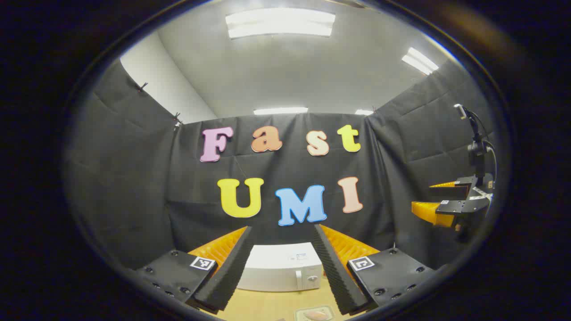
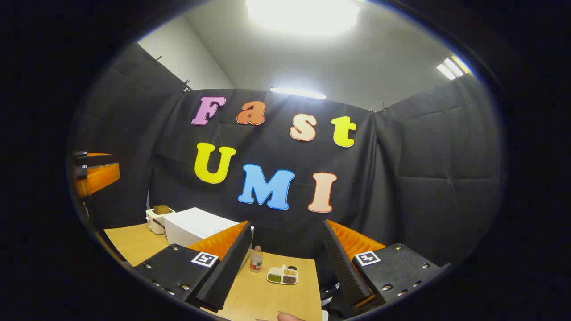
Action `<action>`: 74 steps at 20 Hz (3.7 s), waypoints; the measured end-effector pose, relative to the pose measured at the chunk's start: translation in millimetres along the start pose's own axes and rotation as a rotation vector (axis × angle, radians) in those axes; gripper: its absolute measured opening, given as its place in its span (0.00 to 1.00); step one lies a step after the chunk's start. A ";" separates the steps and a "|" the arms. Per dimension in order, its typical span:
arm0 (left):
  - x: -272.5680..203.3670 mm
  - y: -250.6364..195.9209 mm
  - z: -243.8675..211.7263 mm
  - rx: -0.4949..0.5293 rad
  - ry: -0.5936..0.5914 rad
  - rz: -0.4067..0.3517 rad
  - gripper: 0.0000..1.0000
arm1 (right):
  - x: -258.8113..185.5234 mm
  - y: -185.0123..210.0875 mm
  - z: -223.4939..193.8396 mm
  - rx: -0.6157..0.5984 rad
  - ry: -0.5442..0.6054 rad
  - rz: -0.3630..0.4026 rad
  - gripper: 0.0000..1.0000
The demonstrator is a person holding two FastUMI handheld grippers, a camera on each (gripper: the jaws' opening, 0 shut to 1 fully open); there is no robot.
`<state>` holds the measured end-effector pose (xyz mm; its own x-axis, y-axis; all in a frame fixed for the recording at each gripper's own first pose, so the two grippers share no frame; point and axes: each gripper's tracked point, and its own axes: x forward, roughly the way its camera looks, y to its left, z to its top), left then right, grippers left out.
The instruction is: Open the microwave oven with the left hand, put the food in, and close the microwave oven.
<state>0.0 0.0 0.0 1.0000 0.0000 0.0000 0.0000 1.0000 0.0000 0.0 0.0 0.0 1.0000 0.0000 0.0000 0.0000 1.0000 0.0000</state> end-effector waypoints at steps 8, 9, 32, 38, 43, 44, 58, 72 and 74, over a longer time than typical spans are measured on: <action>5.3 -28.6 -7.3 0.023 0.028 0.015 0.99 | 10.8 -19.0 -10.9 0.044 0.008 0.019 0.95; 5.7 -32.2 -9.4 0.020 0.031 0.019 0.97 | 12.4 -22.9 -13.2 0.044 0.012 0.021 0.96; 158.6 -62.6 -322.0 -0.060 0.400 -0.014 0.89 | 40.2 -54.6 -61.2 0.031 0.157 -0.051 0.96; 223.5 -87.7 -421.8 -0.024 0.437 -0.162 0.98 | 57.9 -35.5 -68.2 0.042 0.240 -0.132 0.96; 265.7 -86.2 -491.0 -0.063 0.499 -0.140 0.89 | 58.2 -26.7 -71.0 0.002 0.284 -0.172 0.96; 272.4 -84.5 -497.7 -0.061 0.499 -0.127 0.94 | 56.4 -26.6 -72.7 -0.005 0.292 -0.182 0.95; 290.0 -81.2 -557.0 -0.146 0.615 -0.049 0.34 | 41.7 -17.4 -89.4 -0.044 0.369 -0.206 0.94; 282.2 -82.2 -559.5 -0.153 0.669 -0.179 0.07 | 14.8 -14.9 -87.4 -0.048 0.362 -0.196 0.93; 263.4 -79.9 -558.7 -0.156 0.667 -0.174 0.08 | 10.5 -18.5 -88.2 -0.049 0.364 -0.201 0.93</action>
<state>263.4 -79.9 -558.7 0.7719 -0.2100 -0.6001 0.1102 0.9738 -0.1991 10.5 -18.5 -88.2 0.9148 -0.2037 -0.3489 0.1862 0.9790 -0.0833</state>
